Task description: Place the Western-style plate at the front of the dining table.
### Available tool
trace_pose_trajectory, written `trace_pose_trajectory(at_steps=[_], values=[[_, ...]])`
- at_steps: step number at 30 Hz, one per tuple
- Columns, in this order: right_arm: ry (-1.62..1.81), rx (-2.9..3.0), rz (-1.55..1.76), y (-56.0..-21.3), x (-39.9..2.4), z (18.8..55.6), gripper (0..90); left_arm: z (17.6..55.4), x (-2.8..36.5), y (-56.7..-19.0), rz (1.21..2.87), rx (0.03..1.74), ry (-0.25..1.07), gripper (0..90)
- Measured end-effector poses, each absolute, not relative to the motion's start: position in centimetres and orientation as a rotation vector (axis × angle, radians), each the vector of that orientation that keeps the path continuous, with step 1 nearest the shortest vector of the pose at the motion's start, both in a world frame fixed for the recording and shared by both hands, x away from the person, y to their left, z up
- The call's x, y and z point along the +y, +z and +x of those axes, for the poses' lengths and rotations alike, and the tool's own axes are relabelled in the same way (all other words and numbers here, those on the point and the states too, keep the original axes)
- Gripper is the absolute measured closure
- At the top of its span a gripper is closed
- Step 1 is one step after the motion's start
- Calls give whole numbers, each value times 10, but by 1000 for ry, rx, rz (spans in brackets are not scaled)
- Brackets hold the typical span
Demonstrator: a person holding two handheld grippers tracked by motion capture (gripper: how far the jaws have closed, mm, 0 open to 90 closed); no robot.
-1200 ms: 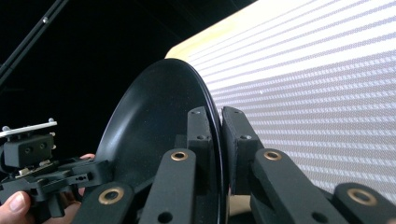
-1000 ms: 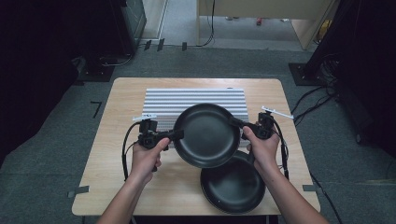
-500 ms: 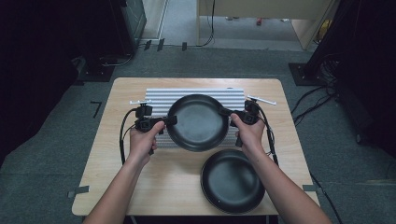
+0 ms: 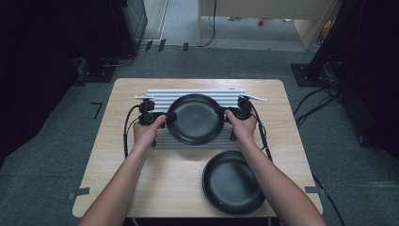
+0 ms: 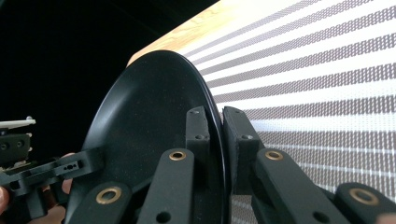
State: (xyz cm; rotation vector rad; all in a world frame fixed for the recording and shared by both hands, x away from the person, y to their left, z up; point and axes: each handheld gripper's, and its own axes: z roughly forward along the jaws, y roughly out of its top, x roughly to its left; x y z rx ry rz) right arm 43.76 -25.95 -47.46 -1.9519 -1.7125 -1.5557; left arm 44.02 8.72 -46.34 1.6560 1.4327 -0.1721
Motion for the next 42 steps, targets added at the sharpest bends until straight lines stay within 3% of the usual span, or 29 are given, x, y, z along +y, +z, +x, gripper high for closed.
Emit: trace_pose_trajectory(at_steps=[18, 35, 40, 42], values=[[-1451, -1656, -2044, -509, -247, 476, 794, 479, 92, -494, 1607, 1535, -205, 745], [-1442, -1680, -2139, -525, -248, 482, 781, 489, 85, -516, 1574, 1581, -237, 749], [-1470, -1731, -2123, -525, -246, 481, 769, 490, 89, -519, 1539, 1563, -292, 715], [-1489, -1770, -2112, -523, -244, 480, 687, 490, 90, -519, 1530, 1554, -307, 649]])
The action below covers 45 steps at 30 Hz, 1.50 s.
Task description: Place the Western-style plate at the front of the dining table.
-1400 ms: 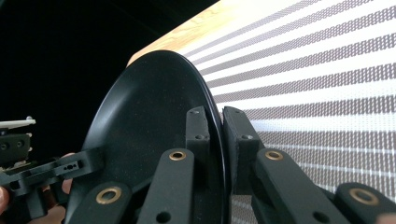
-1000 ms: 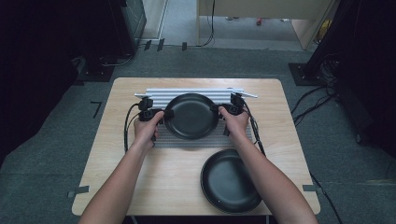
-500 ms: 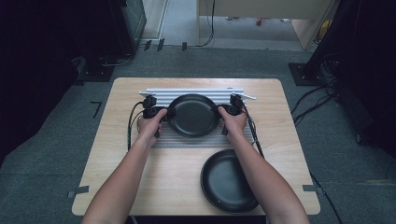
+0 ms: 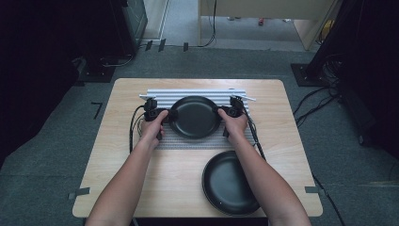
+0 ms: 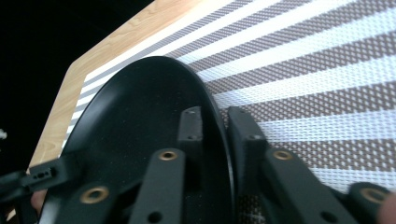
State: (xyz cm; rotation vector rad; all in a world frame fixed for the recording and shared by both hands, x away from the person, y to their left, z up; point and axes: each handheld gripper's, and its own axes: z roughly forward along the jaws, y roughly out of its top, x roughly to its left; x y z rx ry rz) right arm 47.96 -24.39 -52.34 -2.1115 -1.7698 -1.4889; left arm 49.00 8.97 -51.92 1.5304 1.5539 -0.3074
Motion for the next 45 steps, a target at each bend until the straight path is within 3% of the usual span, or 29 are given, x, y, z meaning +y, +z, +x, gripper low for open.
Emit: trace_pose_trajectory(at_steps=[4, 5, 9, 13, 19, 34, 45], values=[[-1478, -1967, -2160, -518, -240, 476, 628, 487, 87, -514, 1558, 1536, -246, 538], [-1482, -2000, -2160, -515, -241, 474, 605, 484, 87, -504, 1587, 1531, -140, 518], [-1509, -1997, -2164, -508, -246, 471, 574, 478, 91, -486, 1633, 1500, -22, 373], [-1529, -2030, -2184, -502, -252, 463, 540, 468, 94, -475, 1722, 1453, 102, 297], [-1545, -2086, -2181, -493, -260, 446, 516, 449, 102, -465, 1736, 1416, 157, 213], [-1633, -2161, -2147, -470, -283, 401, 494, 399, 104, -441, 1778, 1271, 209, 164], [-1630, -2227, -2107, -464, -306, 369, 391, 364, 108, -432, 1777, 1231, 230, 164]])
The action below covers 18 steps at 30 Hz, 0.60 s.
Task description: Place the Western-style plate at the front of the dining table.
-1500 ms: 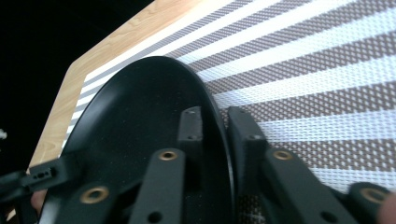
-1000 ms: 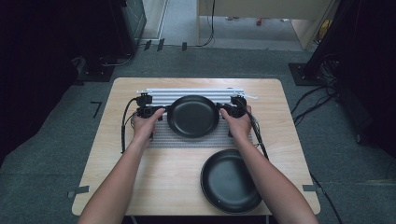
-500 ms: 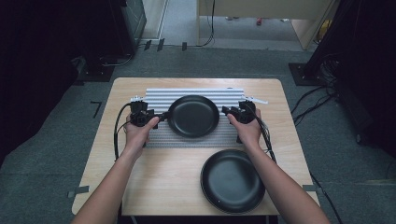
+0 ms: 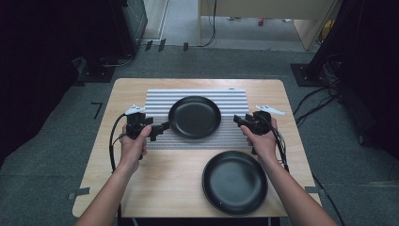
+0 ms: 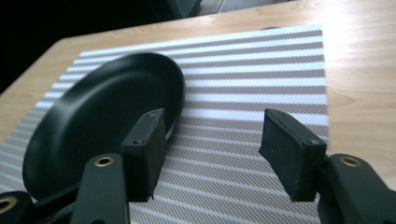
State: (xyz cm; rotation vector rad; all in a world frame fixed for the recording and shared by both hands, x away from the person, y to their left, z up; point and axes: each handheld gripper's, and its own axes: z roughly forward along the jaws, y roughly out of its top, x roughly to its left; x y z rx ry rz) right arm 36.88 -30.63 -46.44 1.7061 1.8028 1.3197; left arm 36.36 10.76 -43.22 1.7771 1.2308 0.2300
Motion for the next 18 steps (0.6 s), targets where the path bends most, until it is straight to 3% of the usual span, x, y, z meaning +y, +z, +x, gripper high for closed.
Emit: trace_pose_trajectory(at_steps=[18], values=[[1392, 1916, 1604, -462, -334, 309, 261, 316, 121, -440, 1757, 1224, 238, 151]])
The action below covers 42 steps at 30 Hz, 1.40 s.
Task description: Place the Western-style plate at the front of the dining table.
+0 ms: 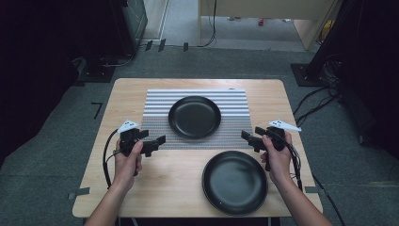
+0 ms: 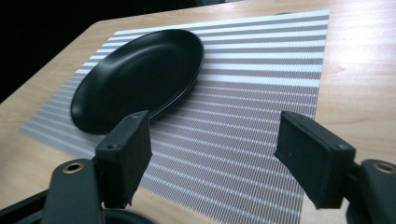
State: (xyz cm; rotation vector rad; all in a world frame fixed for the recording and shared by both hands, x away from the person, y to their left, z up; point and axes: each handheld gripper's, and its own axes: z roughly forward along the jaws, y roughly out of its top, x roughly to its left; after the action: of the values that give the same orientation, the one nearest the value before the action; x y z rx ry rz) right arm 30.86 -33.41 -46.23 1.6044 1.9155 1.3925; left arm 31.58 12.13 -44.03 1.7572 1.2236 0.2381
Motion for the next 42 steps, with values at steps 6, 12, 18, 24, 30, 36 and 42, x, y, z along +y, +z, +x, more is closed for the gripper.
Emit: trace_pose_trajectory(at_steps=[6, 12, 18, 24, 30, 36, 42], values=[[1408, 1928, 1591, -461, -341, 293, 251, 301, 130, -445, 1760, 1234, 259, 151], [1416, 1924, 1593, -462, -350, 280, 242, 287, 142, -448, 1745, 1256, 275, 151], [1400, 1924, 1586, -464, -362, 264, 227, 273, 155, -452, 1740, 1284, 305, 151], [1399, 1921, 1569, -468, -377, 247, 212, 258, 166, -457, 1761, 1304, 347, 151], [1400, 1876, 1578, -471, -396, 231, 213, 248, 176, -463, 1771, 1326, 369, 151], [1382, 1842, 1603, -479, -417, 217, 205, 238, 192, -472, 1757, 1377, 392, 151], [1363, 1818, 1645, -488, -433, 205, 205, 230, 206, -479, 1752, 1421, 414, 151]])
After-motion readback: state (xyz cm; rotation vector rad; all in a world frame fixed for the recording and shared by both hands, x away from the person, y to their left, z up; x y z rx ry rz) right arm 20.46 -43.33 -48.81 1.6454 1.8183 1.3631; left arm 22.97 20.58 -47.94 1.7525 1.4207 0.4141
